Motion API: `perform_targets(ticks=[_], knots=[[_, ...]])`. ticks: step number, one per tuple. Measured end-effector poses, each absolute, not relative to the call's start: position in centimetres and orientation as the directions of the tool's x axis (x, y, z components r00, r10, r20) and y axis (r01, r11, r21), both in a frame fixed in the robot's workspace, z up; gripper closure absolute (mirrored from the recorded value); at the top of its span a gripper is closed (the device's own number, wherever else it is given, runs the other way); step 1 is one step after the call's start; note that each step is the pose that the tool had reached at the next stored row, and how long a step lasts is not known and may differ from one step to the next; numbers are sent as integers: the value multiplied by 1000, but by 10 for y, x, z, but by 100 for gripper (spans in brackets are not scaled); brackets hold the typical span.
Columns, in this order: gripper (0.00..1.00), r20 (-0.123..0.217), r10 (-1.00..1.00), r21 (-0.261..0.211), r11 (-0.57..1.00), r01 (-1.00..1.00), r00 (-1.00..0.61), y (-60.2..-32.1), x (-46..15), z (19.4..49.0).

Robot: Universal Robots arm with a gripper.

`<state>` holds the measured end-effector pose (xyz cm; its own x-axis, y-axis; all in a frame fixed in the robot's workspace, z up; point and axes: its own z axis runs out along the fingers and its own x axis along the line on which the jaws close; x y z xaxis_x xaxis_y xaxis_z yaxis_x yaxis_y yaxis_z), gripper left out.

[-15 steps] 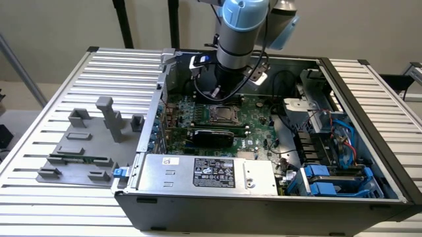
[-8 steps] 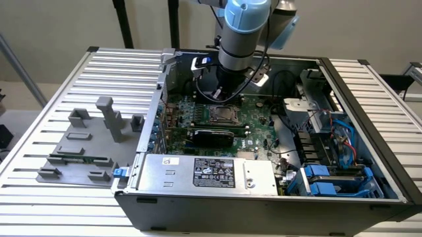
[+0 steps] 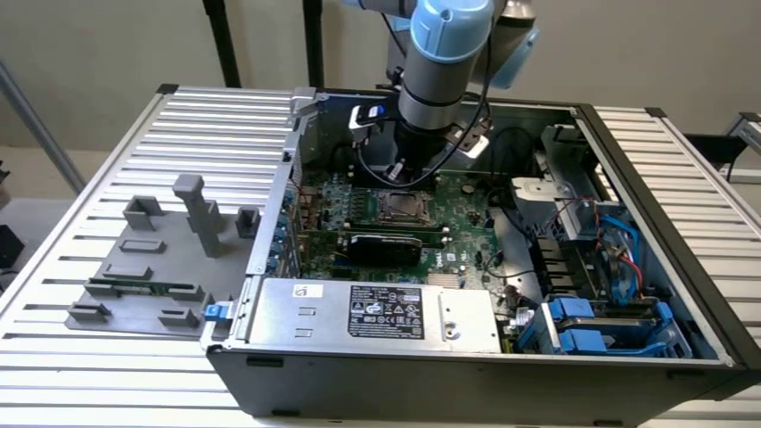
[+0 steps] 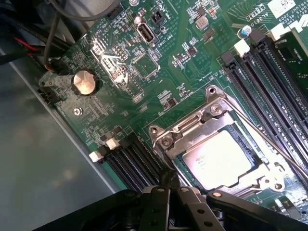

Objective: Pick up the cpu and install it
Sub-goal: 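Install the first cpu locking lever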

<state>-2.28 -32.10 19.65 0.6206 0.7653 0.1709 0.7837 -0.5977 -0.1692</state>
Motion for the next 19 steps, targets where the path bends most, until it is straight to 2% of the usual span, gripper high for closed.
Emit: perform_targets(ticks=[19], knots=[[89,189,765,-183,-589,787,616,-325,-18,196]])
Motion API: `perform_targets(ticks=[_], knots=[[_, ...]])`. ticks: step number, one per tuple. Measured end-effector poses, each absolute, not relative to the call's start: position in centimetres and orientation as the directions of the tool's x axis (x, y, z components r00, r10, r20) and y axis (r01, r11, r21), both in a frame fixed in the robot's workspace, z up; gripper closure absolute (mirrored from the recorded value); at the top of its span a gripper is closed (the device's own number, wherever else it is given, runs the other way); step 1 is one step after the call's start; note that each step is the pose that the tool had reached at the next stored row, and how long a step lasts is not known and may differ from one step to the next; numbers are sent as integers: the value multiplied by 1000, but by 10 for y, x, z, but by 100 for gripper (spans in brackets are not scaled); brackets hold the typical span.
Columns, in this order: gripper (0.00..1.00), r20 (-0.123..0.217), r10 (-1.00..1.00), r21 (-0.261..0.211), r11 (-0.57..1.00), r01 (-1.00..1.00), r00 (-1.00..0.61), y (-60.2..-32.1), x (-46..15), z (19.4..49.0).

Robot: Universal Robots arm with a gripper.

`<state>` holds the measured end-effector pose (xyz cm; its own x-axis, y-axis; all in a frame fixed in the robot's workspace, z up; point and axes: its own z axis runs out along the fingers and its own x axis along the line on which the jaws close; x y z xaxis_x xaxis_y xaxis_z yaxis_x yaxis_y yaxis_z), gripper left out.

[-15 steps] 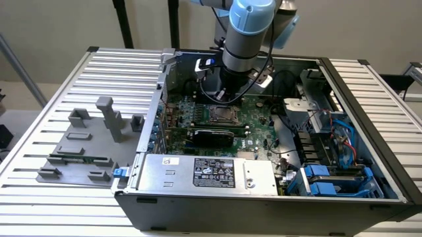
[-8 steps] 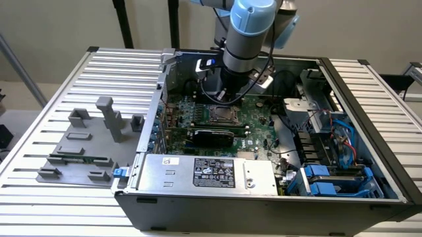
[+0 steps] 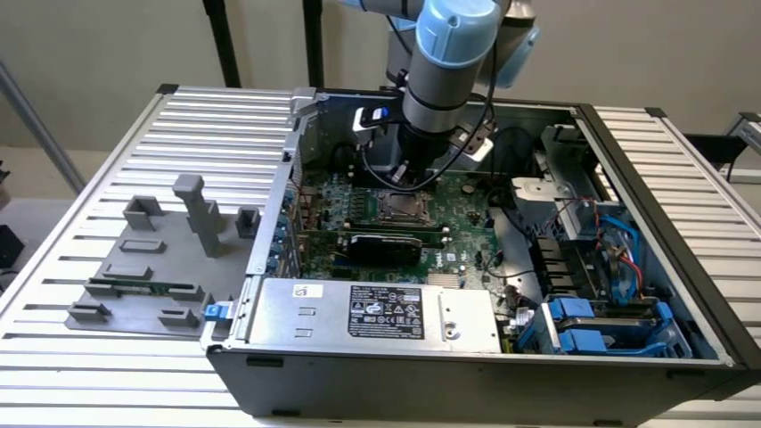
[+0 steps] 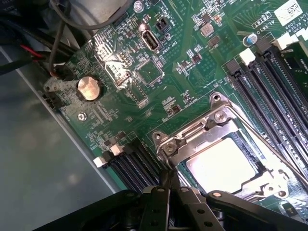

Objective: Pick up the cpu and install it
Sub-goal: 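Install the first cpu locking lever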

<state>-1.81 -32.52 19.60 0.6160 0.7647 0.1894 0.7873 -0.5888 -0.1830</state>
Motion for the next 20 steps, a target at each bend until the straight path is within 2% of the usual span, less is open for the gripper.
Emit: perform_targets(ticks=[8,20], knots=[[89,207,766,-192,-578,793,609,-326,-18,196],[89,209,768,-193,-574,796,605,-328,-15,194]])
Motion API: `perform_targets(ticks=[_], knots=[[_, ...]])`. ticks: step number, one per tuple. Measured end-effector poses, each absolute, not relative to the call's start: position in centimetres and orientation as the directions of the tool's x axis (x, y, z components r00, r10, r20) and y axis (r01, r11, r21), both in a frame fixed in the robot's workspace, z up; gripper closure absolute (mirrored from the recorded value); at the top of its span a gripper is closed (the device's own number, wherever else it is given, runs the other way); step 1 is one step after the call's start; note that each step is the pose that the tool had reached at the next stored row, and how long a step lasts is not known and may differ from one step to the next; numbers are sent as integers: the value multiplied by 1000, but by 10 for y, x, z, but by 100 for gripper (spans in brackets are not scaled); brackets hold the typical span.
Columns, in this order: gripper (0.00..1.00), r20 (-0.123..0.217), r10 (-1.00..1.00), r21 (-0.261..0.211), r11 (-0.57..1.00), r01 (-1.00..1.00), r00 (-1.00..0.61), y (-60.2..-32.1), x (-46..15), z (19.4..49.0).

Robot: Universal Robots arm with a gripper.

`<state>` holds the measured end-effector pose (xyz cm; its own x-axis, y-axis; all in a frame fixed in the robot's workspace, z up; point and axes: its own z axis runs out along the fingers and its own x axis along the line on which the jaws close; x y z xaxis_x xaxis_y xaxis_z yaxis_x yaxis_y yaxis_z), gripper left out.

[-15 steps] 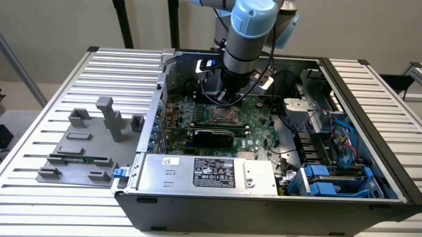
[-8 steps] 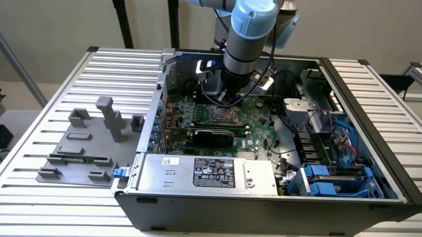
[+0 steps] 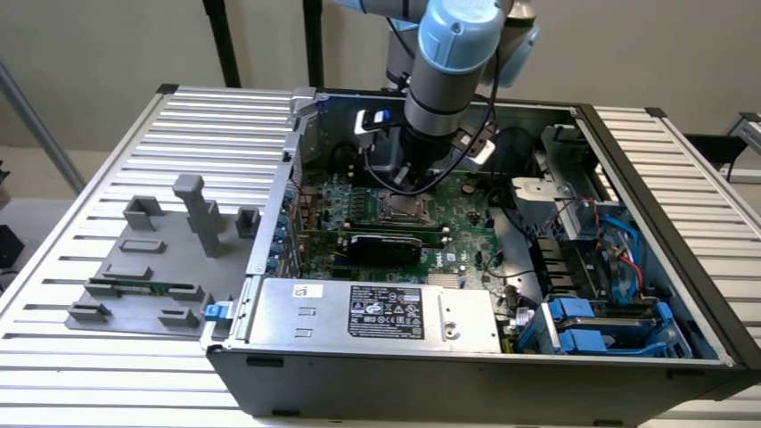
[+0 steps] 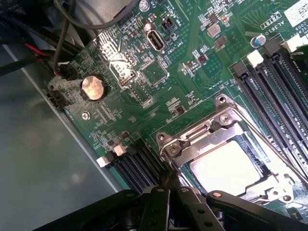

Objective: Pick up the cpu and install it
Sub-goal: 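Install the first cpu locking lever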

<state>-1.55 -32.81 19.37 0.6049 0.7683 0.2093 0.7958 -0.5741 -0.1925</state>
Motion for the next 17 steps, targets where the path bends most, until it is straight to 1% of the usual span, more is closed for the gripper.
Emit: perform_targets(ticks=[9,17], knots=[[89,221,770,-201,-565,800,599,-332,-13,194],[89,243,765,-217,-556,802,597,-335,-13,193]])
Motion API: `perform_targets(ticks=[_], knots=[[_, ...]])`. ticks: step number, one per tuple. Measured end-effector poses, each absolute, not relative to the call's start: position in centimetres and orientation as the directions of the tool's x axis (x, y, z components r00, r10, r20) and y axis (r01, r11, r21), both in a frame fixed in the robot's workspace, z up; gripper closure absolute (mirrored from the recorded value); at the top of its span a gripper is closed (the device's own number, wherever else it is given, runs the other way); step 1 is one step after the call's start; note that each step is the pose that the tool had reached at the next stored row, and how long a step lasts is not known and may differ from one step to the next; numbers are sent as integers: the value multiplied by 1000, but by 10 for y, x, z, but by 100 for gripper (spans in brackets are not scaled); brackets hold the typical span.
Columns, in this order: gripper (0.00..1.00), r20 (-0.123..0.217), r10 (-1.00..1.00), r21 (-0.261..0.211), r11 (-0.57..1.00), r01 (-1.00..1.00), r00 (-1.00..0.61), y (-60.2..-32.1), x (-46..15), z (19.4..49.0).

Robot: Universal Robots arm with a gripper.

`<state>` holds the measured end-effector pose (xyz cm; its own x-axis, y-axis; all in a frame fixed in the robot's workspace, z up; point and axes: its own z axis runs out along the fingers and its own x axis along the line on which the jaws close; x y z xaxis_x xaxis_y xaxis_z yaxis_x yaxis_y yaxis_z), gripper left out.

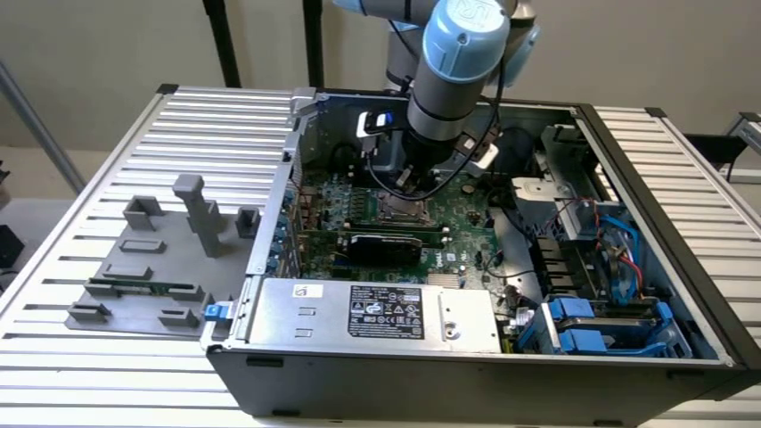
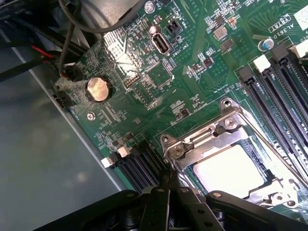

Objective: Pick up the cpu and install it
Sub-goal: 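Install the first cpu locking lever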

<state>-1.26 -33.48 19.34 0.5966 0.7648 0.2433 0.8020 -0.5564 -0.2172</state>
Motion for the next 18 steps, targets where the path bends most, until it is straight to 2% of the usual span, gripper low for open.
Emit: perform_targets(ticks=[18], knots=[[89,259,760,-229,-551,802,596,-340,-13,192]])
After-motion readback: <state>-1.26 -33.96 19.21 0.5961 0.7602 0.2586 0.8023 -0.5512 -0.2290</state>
